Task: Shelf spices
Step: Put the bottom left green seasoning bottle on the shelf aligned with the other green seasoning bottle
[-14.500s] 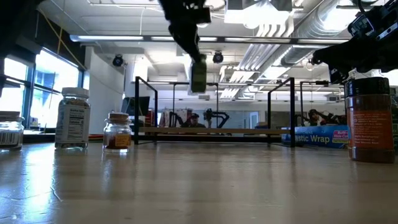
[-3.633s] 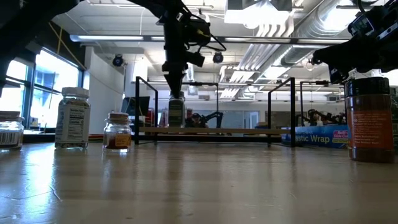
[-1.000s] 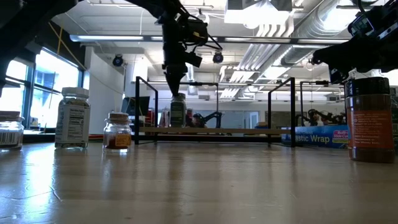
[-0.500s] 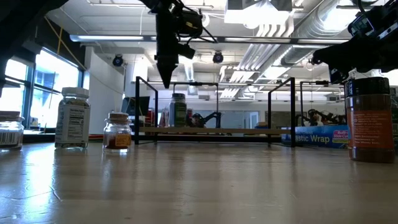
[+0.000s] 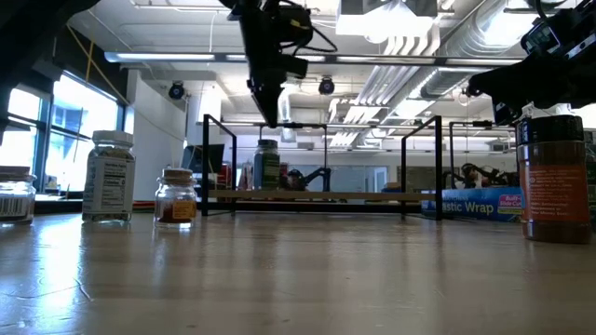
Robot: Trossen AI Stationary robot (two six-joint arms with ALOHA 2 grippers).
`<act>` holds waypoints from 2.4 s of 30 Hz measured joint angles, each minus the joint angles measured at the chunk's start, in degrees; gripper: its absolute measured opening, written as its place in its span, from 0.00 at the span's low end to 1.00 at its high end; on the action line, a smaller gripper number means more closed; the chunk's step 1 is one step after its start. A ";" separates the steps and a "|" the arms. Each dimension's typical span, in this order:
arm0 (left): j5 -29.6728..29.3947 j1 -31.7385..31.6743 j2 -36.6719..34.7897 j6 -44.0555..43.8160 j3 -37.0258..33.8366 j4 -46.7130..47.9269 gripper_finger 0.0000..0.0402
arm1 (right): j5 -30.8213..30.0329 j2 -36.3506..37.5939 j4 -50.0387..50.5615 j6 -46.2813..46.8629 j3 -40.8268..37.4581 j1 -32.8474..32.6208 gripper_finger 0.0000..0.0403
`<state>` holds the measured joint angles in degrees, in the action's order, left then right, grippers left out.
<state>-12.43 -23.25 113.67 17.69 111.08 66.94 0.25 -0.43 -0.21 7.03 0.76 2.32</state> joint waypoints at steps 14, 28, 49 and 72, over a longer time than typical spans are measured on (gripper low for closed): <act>-9.22 -0.04 1.42 3.48 -8.92 -5.36 0.09 | 0.00 0.02 0.01 0.00 0.01 0.00 0.00; -16.41 -0.41 1.42 3.41 -9.15 -5.55 0.07 | 0.00 0.04 0.02 0.00 0.01 0.00 0.00; -19.80 -0.83 1.36 -0.13 -9.15 4.68 0.07 | 0.00 0.04 0.02 0.00 0.00 0.01 0.00; -13.62 -6.75 1.33 -4.63 -9.13 -3.77 0.02 | 0.01 0.04 0.00 0.00 0.00 0.00 0.00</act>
<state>-26.05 -30.00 115.00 13.06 101.95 63.17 0.26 -0.38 -0.21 7.03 0.75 2.32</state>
